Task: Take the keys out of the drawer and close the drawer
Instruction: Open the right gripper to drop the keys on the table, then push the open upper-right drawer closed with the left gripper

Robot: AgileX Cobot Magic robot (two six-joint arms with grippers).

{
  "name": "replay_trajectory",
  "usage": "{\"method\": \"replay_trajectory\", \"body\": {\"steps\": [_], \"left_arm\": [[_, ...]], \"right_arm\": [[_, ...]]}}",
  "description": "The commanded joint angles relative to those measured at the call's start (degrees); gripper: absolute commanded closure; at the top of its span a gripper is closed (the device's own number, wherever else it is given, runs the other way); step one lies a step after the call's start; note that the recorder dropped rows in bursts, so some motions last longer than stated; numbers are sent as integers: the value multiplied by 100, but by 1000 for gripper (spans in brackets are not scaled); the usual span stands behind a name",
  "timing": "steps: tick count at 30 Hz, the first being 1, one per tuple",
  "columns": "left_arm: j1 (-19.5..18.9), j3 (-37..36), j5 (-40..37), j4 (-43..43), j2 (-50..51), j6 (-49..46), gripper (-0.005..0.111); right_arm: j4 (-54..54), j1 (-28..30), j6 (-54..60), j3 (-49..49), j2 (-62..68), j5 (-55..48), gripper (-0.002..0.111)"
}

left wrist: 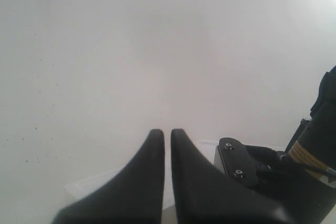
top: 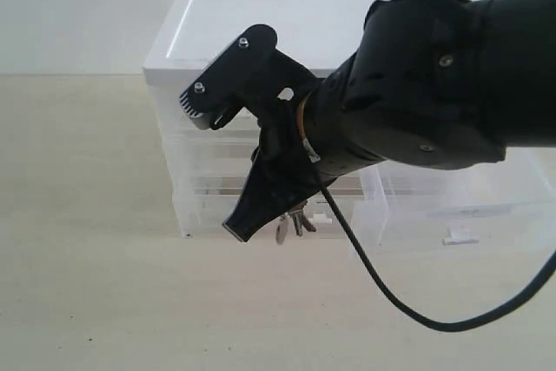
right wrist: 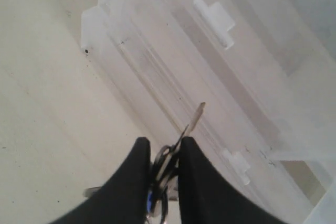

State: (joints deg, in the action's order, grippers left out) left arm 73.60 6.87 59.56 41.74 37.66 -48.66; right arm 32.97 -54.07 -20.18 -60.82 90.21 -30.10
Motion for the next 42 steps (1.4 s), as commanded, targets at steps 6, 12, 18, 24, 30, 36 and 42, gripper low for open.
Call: {"method": "replay_trajectory", "body": {"steps": [6, 12, 18, 24, 30, 36, 42], "left_arm": [[-4, -22, 22, 49, -43, 112, 102], [-4, -22, 10, 49, -43, 112, 102], [-4, -24, -3, 60, -43, 112, 102], [-4, -24, -234, -139, -43, 112, 102], [-4, -24, -756, -1007, -30, 280, 102], [-4, 11, -1056, -2189, 408, 735, 102], [48, 864, -2331, -4410, 2189, 2477, 102]], "right_arm": [[143, 36, -68, 10, -26, 85, 72], [188, 36, -95, 10, -36, 85, 65], [206, 24, -95, -66, -352, -140, 65], [206, 24, -95, -334, -1462, -465, 65], [442, 24, -95, -334, -2621, -662, 76], [1439, 24, -786, -312, -3482, -1227, 108], [1719, 24, -989, -312, -3624, -1438, 108]]}}
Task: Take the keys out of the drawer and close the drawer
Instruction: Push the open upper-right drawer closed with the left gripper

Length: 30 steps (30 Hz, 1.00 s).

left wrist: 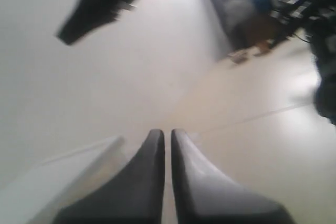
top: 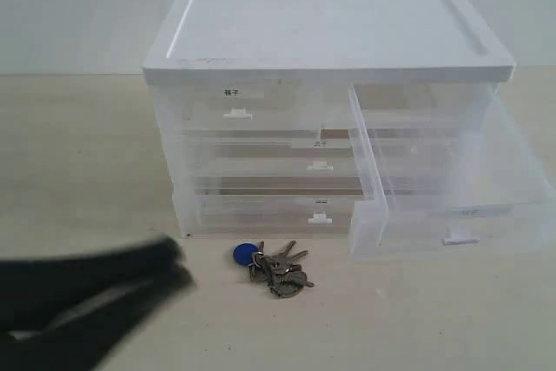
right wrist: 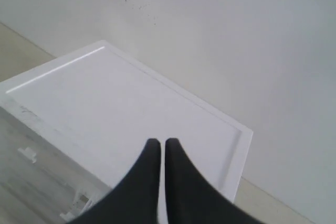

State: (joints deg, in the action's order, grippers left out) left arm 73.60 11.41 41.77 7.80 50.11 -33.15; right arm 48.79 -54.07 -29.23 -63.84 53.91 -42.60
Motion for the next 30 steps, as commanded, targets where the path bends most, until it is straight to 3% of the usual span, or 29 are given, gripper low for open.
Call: {"method": "replay_trajectory", "body": {"steps": [1, 4, 7, 11, 15, 19, 26, 30], "left_arm": [[111, 480, -529, -1491, 1198, 1208, 102], [245, 542, -2, -2036, 1751, 1521, 102], [224, 693, 89, -1315, 2333, 1217, 102], [224, 1263, 368, -1069, 3371, 1159, 102], [193, 1890, 796, 207, 4199, 373, 102], [-75, 2205, 747, 954, 4616, -38, 102], [-779, 2333, 664, 637, 4865, 351, 102], [-845, 2486, 653, 627, 4865, 365, 102]], "right_arm": [[140, 24, -84, -10, 34, -218, 108], [215, 24, -84, -10, 49, -278, 108], [635, 24, -470, 173, 211, 141, 108], [1515, 40, -1111, 419, 790, -31, 108], [1792, 456, -1533, 419, 1232, -68, 108], [1747, 656, -1574, 419, 1345, 137, 108], [1601, 674, -1585, 419, 1345, 249, 108], [1601, 674, -1585, 419, 1345, 249, 108]]}}
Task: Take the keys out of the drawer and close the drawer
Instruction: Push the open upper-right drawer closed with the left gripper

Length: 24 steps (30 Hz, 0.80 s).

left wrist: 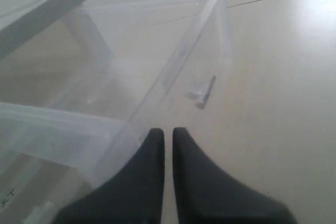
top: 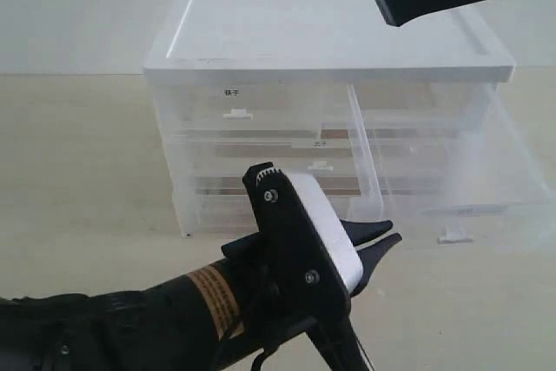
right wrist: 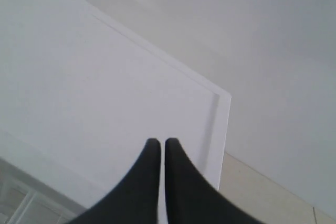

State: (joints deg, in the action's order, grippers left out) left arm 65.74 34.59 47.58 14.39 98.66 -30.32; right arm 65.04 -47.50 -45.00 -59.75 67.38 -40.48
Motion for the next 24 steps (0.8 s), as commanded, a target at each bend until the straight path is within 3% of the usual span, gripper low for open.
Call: {"method": "replay_trajectory", "body": {"steps": [1, 8, 14, 20, 24], "left_arm": [[-59, 224, 38, -46, 10, 82, 102], [-118, 509, 36, 31, 10, -169, 102], [-623, 565, -3, 40, 10, -40, 102], [-915, 565, 64, -774, 10, 613, 102], [-933, 627, 26, -831, 10, 706, 102]], "right_arm": [[-24, 17, -8, 9, -1, 37, 108], [-116, 17, -8, 9, -1, 42, 108], [-193, 17, 14, 9, -1, 123, 108], [-298, 17, 36, 9, -1, 185, 108], [-310, 17, 53, 9, -1, 195, 108]]}}
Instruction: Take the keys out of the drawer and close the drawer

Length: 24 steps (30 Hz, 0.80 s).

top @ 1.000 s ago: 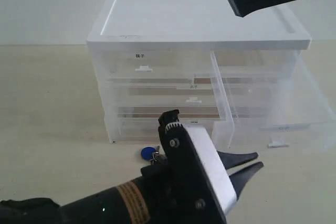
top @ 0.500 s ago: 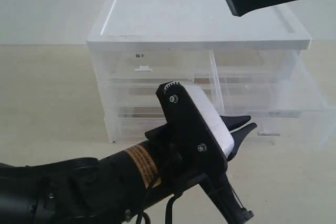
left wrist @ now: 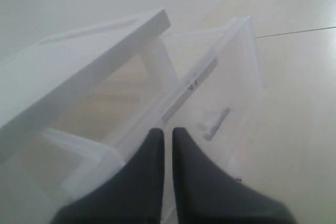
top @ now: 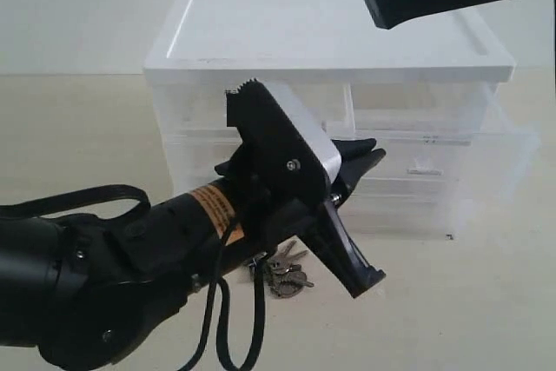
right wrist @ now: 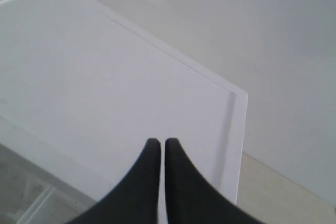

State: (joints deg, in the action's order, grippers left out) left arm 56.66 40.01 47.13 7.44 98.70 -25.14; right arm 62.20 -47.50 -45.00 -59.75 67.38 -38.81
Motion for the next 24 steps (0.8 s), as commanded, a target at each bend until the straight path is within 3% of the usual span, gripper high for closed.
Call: {"method": "replay_trajectory", "body": {"steps": [1, 3, 8, 13, 19, 24], "left_arm": [[-25, 84, 29, -136, -5, 187, 102], [-1, 84, -147, -338, -5, 381, 102], [-1, 82, -298, -2280, 104, 1782, 102], [-253, 369, -423, -1531, 451, 1442, 102], [-783, 727, -545, -1631, 671, 1755, 102], [-897, 939, -564, -1759, 671, 1879, 102]], "right_arm": [[-37, 17, 66, 9, -1, 29, 108], [-35, 17, 77, 9, -1, 29, 108], [-35, 17, 77, 9, -1, 29, 108], [-35, 17, 77, 9, -1, 29, 108], [-90, 17, 104, 9, -1, 53, 108], [-90, 17, 104, 9, -1, 124, 108]]}}
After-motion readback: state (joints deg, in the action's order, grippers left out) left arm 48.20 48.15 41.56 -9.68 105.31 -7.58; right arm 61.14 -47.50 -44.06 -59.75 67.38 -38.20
